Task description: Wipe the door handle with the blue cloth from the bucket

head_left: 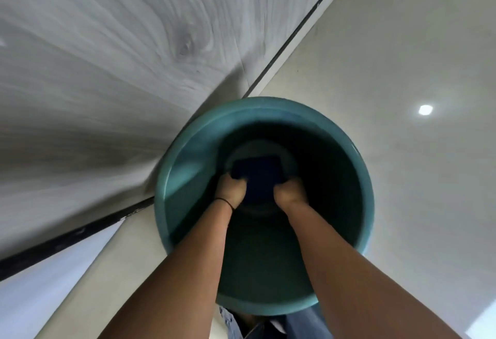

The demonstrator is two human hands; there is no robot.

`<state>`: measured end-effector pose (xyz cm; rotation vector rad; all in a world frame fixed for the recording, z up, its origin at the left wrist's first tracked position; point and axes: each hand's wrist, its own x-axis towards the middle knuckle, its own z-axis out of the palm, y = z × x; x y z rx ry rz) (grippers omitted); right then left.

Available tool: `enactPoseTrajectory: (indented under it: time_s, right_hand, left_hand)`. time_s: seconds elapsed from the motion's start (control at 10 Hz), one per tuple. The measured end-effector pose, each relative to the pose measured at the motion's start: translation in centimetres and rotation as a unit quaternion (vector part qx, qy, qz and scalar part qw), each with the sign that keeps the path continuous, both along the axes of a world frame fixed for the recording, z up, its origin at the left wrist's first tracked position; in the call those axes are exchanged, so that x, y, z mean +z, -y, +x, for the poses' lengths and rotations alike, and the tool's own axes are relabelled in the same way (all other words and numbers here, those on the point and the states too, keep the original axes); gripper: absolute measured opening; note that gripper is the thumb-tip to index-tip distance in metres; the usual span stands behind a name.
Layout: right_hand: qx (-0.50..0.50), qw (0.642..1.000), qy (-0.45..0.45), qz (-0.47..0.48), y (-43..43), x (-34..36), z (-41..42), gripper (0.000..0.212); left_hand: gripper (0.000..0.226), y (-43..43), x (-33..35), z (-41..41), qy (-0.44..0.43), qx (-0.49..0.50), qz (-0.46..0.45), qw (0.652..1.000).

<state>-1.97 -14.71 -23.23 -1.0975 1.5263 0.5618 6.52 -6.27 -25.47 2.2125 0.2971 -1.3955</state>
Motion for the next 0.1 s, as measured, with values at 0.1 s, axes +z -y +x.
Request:
enactPoseTrajectory:
  time_s: [0.1]
  right_hand:
    - [-0.013, 1.0, 0.021, -0.016, -0.21, 2.86, -0.14, 0.044]
  left_hand:
    - [0.04, -0.66, 3.71, -0.4, 0.011, 0.002, -0.011, 1.0]
